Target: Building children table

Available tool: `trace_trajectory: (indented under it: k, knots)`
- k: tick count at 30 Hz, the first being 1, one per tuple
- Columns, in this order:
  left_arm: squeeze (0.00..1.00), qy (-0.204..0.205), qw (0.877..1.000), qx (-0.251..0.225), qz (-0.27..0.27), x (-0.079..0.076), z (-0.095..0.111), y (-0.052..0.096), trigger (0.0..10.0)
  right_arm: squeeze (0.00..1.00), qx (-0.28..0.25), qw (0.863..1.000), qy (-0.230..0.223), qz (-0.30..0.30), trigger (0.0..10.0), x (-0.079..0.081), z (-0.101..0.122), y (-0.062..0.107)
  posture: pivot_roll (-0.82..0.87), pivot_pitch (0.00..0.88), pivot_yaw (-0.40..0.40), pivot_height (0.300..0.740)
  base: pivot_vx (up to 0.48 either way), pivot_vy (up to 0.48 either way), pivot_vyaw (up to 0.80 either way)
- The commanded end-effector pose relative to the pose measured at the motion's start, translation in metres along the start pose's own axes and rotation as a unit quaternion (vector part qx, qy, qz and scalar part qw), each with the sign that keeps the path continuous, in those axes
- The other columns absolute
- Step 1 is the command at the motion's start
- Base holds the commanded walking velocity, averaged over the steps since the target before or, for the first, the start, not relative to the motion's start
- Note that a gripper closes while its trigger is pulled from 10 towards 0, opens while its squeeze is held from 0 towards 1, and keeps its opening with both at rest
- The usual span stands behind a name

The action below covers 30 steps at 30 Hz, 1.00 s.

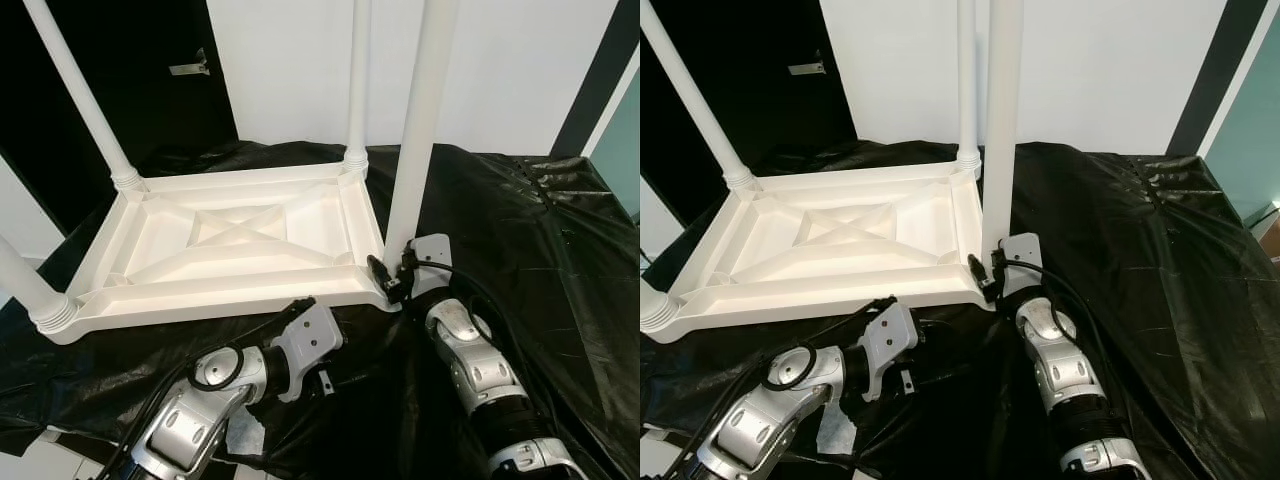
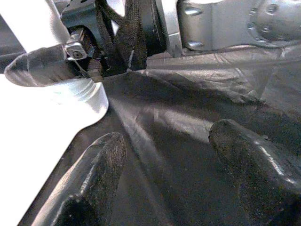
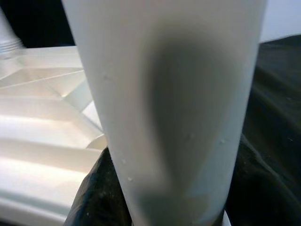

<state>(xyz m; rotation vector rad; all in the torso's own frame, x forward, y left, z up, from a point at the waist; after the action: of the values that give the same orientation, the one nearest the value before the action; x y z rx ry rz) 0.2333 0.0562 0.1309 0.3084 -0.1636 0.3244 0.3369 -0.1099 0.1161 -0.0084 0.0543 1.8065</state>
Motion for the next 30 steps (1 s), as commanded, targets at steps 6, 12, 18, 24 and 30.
trace_trajectory:
  k: [6,12,18,24,30]
  knots:
    - [0.00,0.000,1.000,0.000,-0.018,-0.003,-0.001,-0.001,10.0,0.00,0.056,0.994,-0.029,-0.088,10.0,-0.002,-0.020,0.007,-0.05,0.000,0.031,0.740,0.000,0.000,0.00]
    - [0.00,0.006,1.000,-0.005,-0.009,-0.005,0.000,-0.005,10.0,0.00,0.047,0.995,-0.019,-0.088,10.0,0.001,-0.013,0.010,-0.04,0.000,0.005,0.740,0.000,0.000,0.00]
    - [0.00,0.010,1.000,-0.007,0.004,-0.004,-0.001,-0.004,10.0,1.00,0.027,0.998,-0.012,-0.061,10.0,-0.003,-0.003,0.012,-0.03,0.000,-0.013,0.740,0.000,0.000,0.00]
    - [0.00,0.014,1.000,-0.006,0.000,-0.009,-0.002,-0.004,10.0,1.00,0.009,1.000,-0.008,-0.028,10.0,-0.008,0.003,0.018,-0.02,0.000,-0.021,0.740,0.000,0.000,0.00]
    - [0.00,0.016,1.000,-0.004,0.009,-0.008,-0.005,-0.003,10.0,1.00,0.001,0.998,-0.022,0.064,10.0,-0.019,0.000,0.030,-0.02,0.000,-0.027,0.740,0.000,0.000,0.00]
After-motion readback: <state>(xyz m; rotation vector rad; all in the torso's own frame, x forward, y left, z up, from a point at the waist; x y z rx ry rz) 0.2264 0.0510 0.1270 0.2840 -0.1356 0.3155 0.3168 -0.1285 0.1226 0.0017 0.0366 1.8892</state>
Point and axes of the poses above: a point about 5 cm out from each wrist's last joint towards the gripper, its own y axis pointing back from the gripper into the wrist, its own z axis along the axis of the wrist's last joint, x = y × z, the point moved 2 cm from there along -y, pointing out of the wrist towards the gripper, and after that the axes turned 3 degrees about -y, right-handed, at the moved point
